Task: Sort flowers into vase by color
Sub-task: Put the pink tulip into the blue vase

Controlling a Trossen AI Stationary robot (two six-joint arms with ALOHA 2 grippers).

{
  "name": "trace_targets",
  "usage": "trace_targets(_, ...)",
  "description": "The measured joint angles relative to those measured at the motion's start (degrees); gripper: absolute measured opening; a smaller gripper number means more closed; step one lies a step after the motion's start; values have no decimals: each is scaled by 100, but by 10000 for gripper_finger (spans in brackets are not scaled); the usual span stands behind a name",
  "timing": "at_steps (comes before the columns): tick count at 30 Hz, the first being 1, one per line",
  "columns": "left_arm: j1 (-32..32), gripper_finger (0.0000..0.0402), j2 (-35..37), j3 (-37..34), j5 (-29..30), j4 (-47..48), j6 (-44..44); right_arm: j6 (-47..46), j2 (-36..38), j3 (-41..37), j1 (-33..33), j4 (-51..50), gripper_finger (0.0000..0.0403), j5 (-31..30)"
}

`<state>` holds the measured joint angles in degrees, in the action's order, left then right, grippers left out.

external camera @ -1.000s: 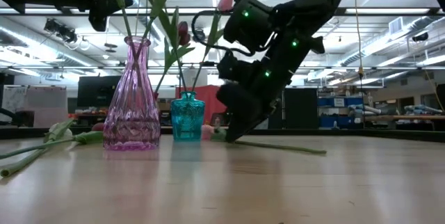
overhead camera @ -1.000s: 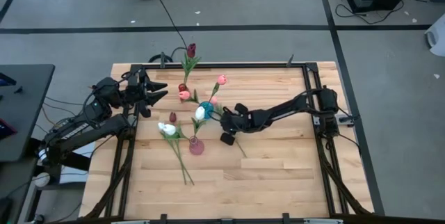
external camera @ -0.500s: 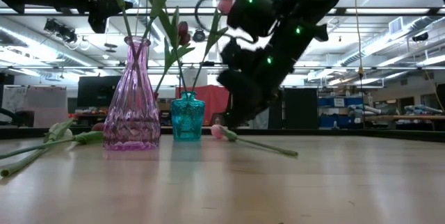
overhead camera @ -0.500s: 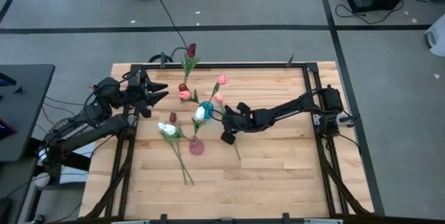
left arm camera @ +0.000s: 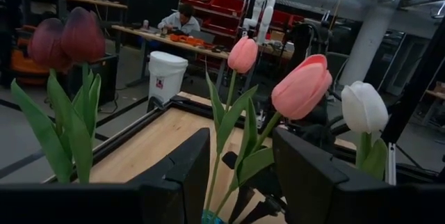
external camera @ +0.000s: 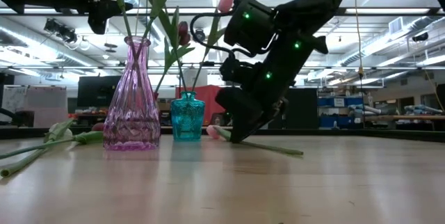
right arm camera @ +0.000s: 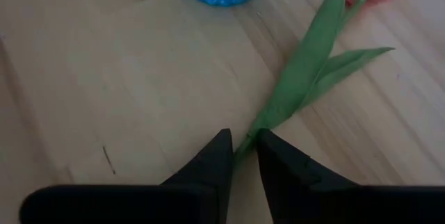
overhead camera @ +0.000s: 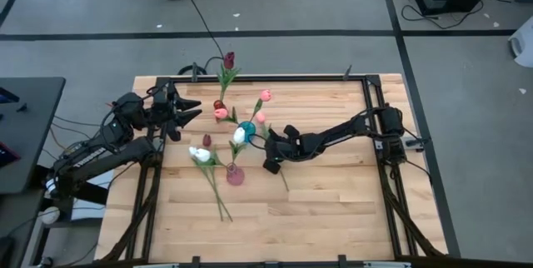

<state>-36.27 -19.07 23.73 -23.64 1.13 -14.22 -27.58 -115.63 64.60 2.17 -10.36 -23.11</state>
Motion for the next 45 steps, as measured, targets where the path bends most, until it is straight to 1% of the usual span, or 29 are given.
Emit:
trace_targets(2, 0, 163, 0, 0, 0, -3, 0, -6, -5, -2, 2, -21, 67, 2)
trace_targets(5, 0, 163, 0, 0, 0, 1, 0, 13, 22, -2, 3, -106, 23, 33)
trace_targets(7, 0, 163, 0, 0, 0, 2, 0, 57, 108, -5, 0, -318, 10, 35)
trace_targets(9, 0, 163, 0, 0, -2, 4, 0, 51, 250, -14, -8, -660, 11, 37)
trace_targets(11, 0, 163, 0, 0, -9, 6, 0, 31, 467, -42, -11, -1249, 7, 60)
trace_targets(18, 0, 163, 0, 0, -26, 6, 0, -236, 1553, -46, 132, -3188, 4, 82)
trace_targets(21, 0, 163, 0, 0, -26, 9, 0, -231, 2000, -46, 277, -3668, 3, 476)
trace_targets(24, 0, 163, 0, 0, -28, 9, -1, -116, 2416, -42, 444, -3943, 2, 964)
trace_targets(26, 0, 163, 0, 0, -29, 13, -25, 34, 2666, -42, 596, -4002, 2, 1071)
trace_targets(28, 0, 163, 0, 0, -33, 28, -77, 103, 2967, -42, 765, -3983, 2, 943)
trace_targets(32, 0, 163, 0, 0, -37, 59, -87, 123, 3538, -42, 1117, -3875, 1, 311)
trace_targets(34, 0, 163, 0, 0, -37, 56, -87, 208, 3793, -48, 1305, -3715, 1, -111)
trace_targets(36, 0, 163, 0, 0, -37, 54, -80, 399, 4022, -143, 1476, -3350, 1, -568)
trace_targets(39, 0, 163, 0, 0, -37, 54, -61, 676, 4304, -415, 1672, -2663, 0, -1056)
trace_targets(41, 0, 163, 0, 0, -37, 54, -59, 874, 4475, -677, 1769, -2034, 0, -1431)
trace_targets(43, 0, 163, 0, 0, -37, 54, -61, 1158, 4616, -992, 1841, -1289, 0, -1781)
trace_targets(45, 0, 163, 0, 0, -37, 54, -61, 1595, 4713, -1393, 1888, -235, 0, -2052)
